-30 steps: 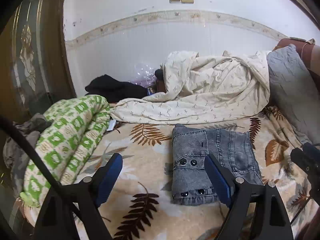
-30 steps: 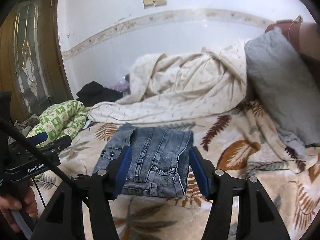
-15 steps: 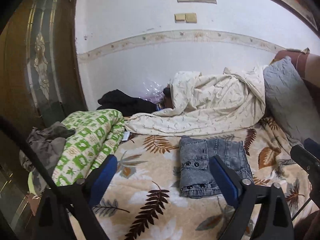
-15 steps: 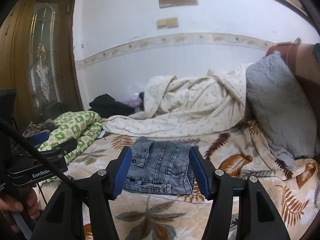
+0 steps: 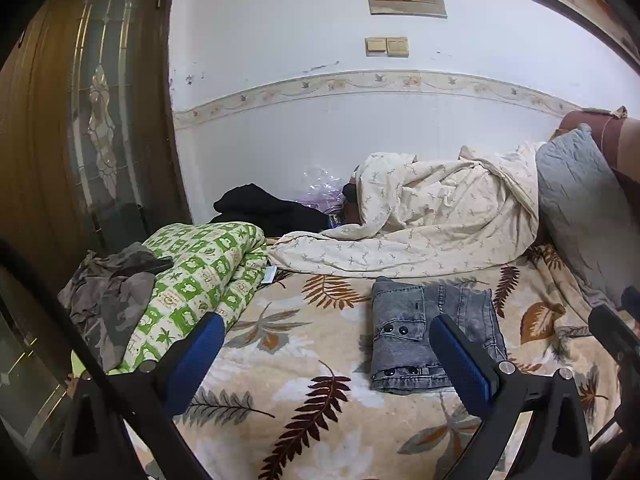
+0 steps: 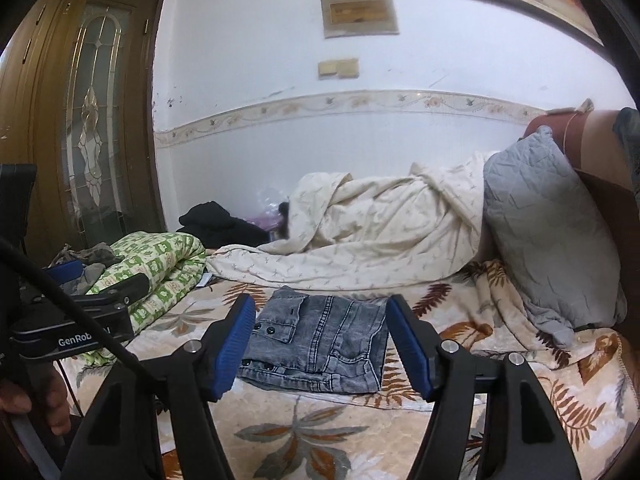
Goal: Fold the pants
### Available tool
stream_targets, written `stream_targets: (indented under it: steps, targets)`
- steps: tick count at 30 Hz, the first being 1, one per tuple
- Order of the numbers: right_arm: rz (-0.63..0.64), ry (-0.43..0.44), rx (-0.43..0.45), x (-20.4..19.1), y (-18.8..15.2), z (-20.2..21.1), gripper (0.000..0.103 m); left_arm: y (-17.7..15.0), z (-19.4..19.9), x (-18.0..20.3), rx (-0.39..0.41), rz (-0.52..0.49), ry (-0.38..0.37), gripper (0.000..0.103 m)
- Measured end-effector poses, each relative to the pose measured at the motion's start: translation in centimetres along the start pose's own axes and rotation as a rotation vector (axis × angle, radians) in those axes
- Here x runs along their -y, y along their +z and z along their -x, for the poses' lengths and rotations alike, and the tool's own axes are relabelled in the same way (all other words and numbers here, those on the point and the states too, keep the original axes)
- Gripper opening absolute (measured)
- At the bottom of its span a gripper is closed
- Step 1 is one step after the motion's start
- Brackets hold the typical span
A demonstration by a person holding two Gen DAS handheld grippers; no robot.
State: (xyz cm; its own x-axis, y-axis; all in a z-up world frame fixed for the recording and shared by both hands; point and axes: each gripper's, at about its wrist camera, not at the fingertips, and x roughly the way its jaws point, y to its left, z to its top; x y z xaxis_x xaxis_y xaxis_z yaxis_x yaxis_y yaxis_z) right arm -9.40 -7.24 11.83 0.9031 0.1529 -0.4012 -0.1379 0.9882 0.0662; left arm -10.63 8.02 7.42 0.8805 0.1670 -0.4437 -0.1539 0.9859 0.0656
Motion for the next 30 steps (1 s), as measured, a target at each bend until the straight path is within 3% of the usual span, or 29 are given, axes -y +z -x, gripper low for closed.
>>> stream_targets:
  steps: [30]
  targets:
    - [0.01,-0.016,-0.053,-0.3,-1.0,-1.4,0.073,-0.3,0.1,-0.6,-0.023,0.028,0.013,0.103]
